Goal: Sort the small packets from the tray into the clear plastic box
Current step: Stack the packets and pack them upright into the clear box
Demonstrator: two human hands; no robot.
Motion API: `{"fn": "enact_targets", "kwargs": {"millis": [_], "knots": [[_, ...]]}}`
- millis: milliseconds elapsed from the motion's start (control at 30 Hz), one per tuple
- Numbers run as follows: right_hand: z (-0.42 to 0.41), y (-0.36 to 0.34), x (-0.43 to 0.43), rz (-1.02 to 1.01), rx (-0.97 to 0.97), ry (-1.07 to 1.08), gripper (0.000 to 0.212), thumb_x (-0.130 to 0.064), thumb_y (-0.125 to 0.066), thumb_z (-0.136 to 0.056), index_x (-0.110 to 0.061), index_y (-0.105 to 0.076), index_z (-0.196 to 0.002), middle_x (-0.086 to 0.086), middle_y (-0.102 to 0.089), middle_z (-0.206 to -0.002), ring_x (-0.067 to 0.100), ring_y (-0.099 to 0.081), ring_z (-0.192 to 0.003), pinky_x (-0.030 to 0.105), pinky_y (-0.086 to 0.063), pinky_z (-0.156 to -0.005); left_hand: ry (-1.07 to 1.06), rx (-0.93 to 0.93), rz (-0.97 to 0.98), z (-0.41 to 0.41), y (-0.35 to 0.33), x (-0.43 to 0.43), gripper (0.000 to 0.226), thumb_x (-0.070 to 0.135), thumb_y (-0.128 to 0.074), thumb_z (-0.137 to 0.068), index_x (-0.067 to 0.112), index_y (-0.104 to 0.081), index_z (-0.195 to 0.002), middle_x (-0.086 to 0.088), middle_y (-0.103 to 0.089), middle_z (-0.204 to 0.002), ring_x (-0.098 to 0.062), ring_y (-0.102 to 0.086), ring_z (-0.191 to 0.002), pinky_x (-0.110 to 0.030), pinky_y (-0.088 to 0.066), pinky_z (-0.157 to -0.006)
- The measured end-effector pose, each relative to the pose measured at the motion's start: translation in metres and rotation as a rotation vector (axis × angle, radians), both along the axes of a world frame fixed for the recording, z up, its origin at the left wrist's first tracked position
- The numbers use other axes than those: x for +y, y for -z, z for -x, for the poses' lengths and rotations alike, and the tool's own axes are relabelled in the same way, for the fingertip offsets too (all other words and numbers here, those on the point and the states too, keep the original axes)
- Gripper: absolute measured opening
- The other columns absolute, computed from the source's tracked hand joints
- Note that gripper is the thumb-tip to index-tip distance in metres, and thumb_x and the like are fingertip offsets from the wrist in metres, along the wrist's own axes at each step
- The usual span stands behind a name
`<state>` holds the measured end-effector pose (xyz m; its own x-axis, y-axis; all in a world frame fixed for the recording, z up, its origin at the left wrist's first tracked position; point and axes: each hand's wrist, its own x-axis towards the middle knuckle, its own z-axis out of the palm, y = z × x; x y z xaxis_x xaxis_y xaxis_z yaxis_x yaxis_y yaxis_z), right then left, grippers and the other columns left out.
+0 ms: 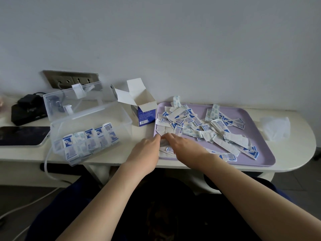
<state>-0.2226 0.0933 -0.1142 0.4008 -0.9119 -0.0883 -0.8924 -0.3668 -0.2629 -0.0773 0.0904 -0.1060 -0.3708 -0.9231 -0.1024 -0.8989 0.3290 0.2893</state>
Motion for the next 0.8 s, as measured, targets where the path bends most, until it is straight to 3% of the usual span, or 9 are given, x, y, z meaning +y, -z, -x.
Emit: {"fn": "enact_targets", "kwargs": {"millis": [133, 233, 333, 400, 467, 600, 700, 800], "knots": [[-0.007, -0.003, -0.001, 0.065, 0.016, -0.016, 0.047, 0.01, -0.036, -0.085, -0.012, -0.042, -0.125, 0.008, -0.056, -0.116, 0.026, -0.054, -0.101, 0.027, -0.031, -0.069, -0.03, -0.01, 0.06, -0.015, -0.004, 0.002, 0.019, 0.006, -0.036, -0.095, 0.021, -0.046, -0.102, -0.005, -0.06, -0.104, -0.026, -0.057, -0.087, -0.03, -0.037, -0.066], [-0.015, -0.004, 0.001, 0.095, -0.024, -0.036, 0.051, 0.014, -0.035, -0.08, -0.012, -0.047, -0.123, 0.008, -0.054, -0.115, 0.026, -0.05, -0.103, 0.029, -0.036, -0.075, -0.026, -0.023, 0.09, -0.025, -0.006, 0.007, 0.019, 0.006, -0.036, -0.096, 0.024, -0.038, -0.09, -0.002, -0.061, -0.098, -0.022, -0.049, -0.075, -0.029, -0.032, -0.067], [-0.026, -0.008, 0.005, 0.071, -0.058, -0.065, 0.046, 0.01, -0.035, -0.084, -0.012, -0.046, -0.123, 0.007, -0.05, -0.117, 0.024, -0.048, -0.103, 0.024, -0.03, -0.074, -0.044, -0.051, 0.153, -0.038, -0.007, 0.009, 0.023, 0.004, -0.036, -0.095, 0.026, -0.04, -0.086, -0.001, -0.063, -0.092, -0.024, -0.054, -0.081, -0.029, -0.029, -0.072], [-0.035, -0.01, 0.007, 0.051, -0.092, -0.082, 0.042, 0.007, -0.036, -0.087, -0.013, -0.046, -0.123, 0.005, -0.05, -0.114, 0.02, -0.047, -0.092, 0.023, -0.029, -0.071, -0.068, -0.056, 0.172, -0.05, -0.008, 0.01, 0.025, 0.004, -0.037, -0.094, 0.026, -0.043, -0.083, -0.001, -0.064, -0.091, -0.024, -0.057, -0.087, -0.029, -0.03, -0.072], [-0.044, -0.012, 0.009, 0.056, -0.115, -0.082, 0.042, 0.006, -0.037, -0.088, -0.015, -0.044, -0.124, 0.002, -0.052, -0.11, 0.013, -0.043, -0.084, 0.025, -0.031, -0.069, -0.101, -0.035, 0.192, -0.059, -0.012, 0.012, 0.027, 0.004, -0.037, -0.094, 0.027, -0.05, -0.086, -0.001, -0.065, -0.092, -0.023, -0.058, -0.088, -0.028, -0.032, -0.07], [-0.065, -0.017, 0.014, 0.099, -0.156, -0.036, 0.036, 0.001, -0.036, -0.091, -0.015, -0.044, -0.122, 0.001, -0.059, -0.105, 0.023, -0.053, -0.08, 0.031, -0.035, -0.064, -0.129, -0.008, 0.269, -0.074, -0.019, 0.017, 0.025, 0.0, -0.036, -0.093, 0.021, -0.046, -0.101, 0.001, -0.06, -0.091, -0.02, -0.05, -0.075, -0.028, -0.031, -0.068], [-0.079, -0.022, 0.012, 0.169, -0.213, 0.002, 0.022, -0.01, -0.04, -0.097, -0.014, -0.053, -0.114, 0.002, -0.067, -0.098, 0.027, -0.062, -0.083, 0.034, -0.045, -0.066, -0.117, 0.023, 0.268, -0.086, -0.022, 0.02, 0.025, -0.003, -0.038, -0.091, 0.019, -0.038, -0.103, 0.001, -0.051, -0.083, -0.019, -0.049, -0.069, -0.027, -0.028, -0.064], [-0.089, -0.03, 0.004, 0.248, -0.205, -0.021, 0.023, -0.019, -0.044, -0.098, -0.014, -0.065, -0.107, 0.006, -0.067, -0.094, 0.028, -0.061, -0.083, 0.039, -0.048, -0.071, -0.116, 0.054, 0.311, -0.102, -0.024, 0.018, 0.026, -0.002, -0.038, -0.091, 0.02, -0.043, -0.102, 0.002, -0.059, -0.083, -0.021, -0.057, -0.072, -0.028, -0.032, -0.061]]}}
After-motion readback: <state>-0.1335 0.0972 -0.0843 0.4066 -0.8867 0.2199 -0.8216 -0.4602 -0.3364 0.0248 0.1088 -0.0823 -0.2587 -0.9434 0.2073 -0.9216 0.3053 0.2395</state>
